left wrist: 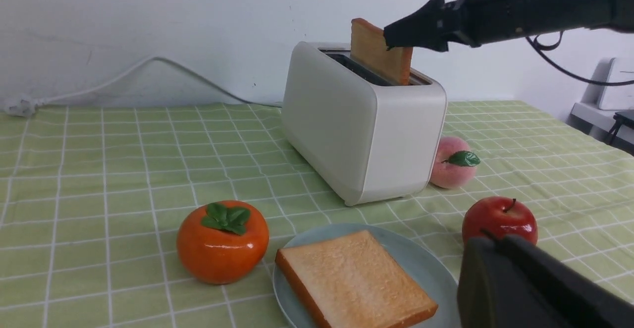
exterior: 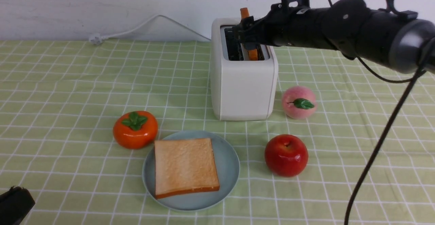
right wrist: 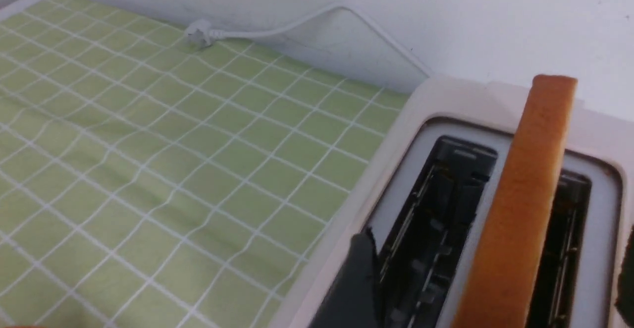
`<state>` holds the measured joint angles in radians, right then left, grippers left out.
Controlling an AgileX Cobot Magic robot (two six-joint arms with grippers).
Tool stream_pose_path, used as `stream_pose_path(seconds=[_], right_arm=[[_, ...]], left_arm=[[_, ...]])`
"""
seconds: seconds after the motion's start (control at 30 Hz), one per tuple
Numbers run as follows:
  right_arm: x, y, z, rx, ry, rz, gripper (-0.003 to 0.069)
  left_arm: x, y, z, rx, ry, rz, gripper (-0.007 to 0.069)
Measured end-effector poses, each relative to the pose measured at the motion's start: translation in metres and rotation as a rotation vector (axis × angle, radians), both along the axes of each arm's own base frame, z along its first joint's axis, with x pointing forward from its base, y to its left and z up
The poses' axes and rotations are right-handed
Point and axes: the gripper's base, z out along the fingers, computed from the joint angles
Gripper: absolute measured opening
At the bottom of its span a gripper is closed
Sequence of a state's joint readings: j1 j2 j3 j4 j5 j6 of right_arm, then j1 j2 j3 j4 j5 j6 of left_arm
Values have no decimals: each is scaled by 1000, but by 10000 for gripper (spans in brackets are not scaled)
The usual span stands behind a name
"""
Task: Take toasted bread from bread machine on green coffee tablecloth place on plate.
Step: 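Grasp the toast slice in the toaster and pull it up out of the slot with the right gripper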
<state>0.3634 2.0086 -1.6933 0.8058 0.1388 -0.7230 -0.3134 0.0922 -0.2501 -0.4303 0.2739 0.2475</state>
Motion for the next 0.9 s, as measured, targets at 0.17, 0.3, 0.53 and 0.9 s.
stream_pose_path(seconds=[0.17,0.3,0.53,0.9], right_arm=[[16,-2,-15,5,-37,-77,545],[16,-2,-16,8,-42,-85,402],[16,-2,-15,9,-44,-85,104],[-13,-4,43,45,-80,5,104]], left_arm=[[0,0,0,0,0,0,-13],[0,0,0,0,-1,0,-13],[0,0,0,0,-1,0,-13],[0,0,0,0,-1,0,-13]])
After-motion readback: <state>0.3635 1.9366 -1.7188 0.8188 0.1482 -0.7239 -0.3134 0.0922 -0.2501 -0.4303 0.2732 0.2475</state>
